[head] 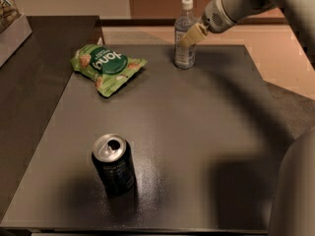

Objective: Move blue plastic bottle near pepsi can

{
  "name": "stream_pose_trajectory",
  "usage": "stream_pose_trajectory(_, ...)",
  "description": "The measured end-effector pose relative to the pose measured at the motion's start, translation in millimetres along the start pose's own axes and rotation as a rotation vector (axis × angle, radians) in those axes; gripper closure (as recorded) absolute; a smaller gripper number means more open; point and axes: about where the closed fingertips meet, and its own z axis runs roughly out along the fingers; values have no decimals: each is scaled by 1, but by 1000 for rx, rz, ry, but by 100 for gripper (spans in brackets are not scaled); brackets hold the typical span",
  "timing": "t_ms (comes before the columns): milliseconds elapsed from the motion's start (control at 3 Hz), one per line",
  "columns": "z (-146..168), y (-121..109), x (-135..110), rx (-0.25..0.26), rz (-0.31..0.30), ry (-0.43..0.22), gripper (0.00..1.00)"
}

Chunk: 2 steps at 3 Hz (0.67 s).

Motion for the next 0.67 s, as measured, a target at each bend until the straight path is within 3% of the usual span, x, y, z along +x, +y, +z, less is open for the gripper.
stream_pose_trajectory(333, -8, 10, 0, -28, -40, -3, 88)
stream_pose_trajectory(667, -24, 30, 4, -76, -86, -1, 100)
